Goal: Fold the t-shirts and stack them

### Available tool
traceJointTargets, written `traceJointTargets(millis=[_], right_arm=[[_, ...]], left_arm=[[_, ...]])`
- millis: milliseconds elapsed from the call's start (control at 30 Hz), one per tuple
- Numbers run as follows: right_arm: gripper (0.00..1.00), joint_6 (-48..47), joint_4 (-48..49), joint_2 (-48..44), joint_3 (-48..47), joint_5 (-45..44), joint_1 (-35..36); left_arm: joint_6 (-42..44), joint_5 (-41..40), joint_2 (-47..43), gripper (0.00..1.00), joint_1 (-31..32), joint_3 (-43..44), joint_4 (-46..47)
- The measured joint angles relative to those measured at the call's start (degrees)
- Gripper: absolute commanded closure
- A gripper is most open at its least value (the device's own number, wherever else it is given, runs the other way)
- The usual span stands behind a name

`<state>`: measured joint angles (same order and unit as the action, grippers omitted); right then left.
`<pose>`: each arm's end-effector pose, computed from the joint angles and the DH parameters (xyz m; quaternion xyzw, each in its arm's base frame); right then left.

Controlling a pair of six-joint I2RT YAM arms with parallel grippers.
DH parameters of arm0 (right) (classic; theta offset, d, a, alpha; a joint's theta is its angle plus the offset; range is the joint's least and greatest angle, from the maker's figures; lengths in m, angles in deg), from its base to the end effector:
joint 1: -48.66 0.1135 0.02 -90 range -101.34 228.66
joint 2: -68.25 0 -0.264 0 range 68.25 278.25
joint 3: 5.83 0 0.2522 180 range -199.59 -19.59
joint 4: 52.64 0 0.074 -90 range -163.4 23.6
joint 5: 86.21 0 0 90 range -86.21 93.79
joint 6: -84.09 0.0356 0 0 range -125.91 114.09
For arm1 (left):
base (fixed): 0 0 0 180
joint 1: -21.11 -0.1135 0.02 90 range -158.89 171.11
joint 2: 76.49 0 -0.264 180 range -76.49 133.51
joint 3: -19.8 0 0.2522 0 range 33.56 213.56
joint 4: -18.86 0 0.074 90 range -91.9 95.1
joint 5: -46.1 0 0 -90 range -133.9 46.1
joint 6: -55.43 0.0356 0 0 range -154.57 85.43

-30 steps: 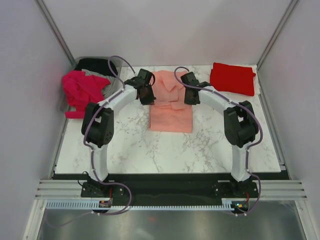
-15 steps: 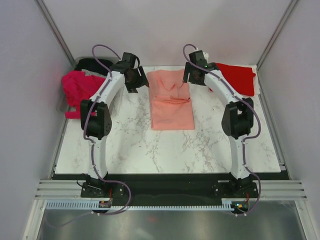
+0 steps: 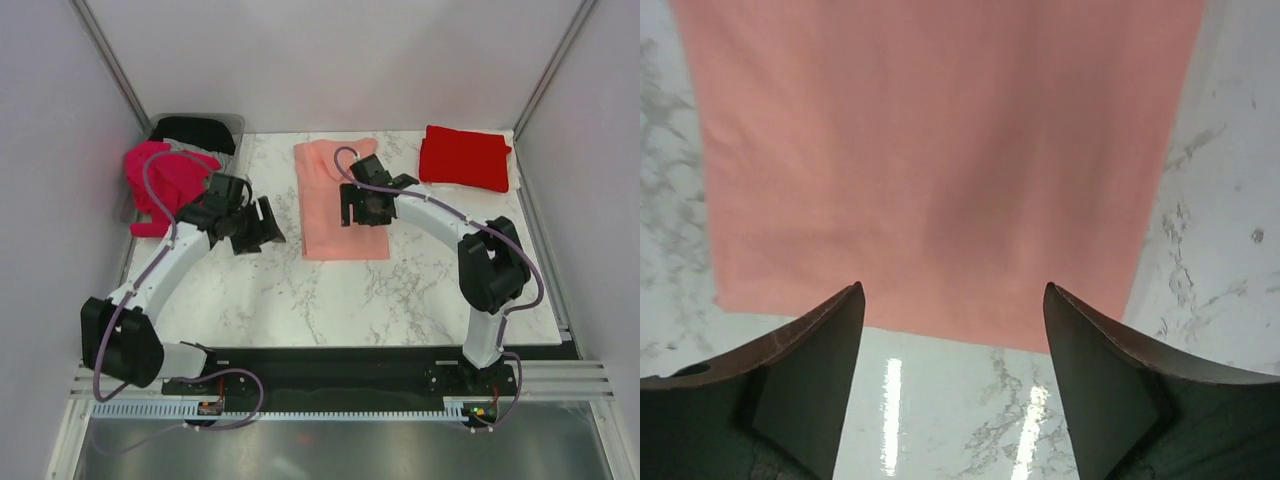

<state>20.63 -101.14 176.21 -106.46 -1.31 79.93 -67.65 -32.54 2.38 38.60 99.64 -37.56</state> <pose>0.3547 0.2117 0.2419 -0.0263 0.9546 0.1046 0.2775 0.2678 -0.0917 0.2871 -0.0998 0.9454 -0.2117 0.2268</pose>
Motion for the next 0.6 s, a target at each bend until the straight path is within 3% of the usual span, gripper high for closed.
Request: traceJointTargets(millis=[133,233,467,600], right_arm=[[0.23,1.86,3.34,-2.12,11.08,0.17,-0.59],[0.23,3.3,5.03,-7.13,20.2,0.09,-1.31],[0.23,5.68,9.46,-21.99,30.91,0.59,-4.15],[0.25,6.29,12.48,-24.02,33.99,0.85,-6.45]], left_arm=[[-0.52,3.37,-7.21,0.23,0.11,-14.36,6.49],[-1.99,5.84,-9.16,0.23,0.96,-20.52,11.23],[-5.2,7.34,-3.28,0.22,3.23,-22.23,24.06],[-7.02,7.41,3.04,0.23,3.21,-22.23,29.77]])
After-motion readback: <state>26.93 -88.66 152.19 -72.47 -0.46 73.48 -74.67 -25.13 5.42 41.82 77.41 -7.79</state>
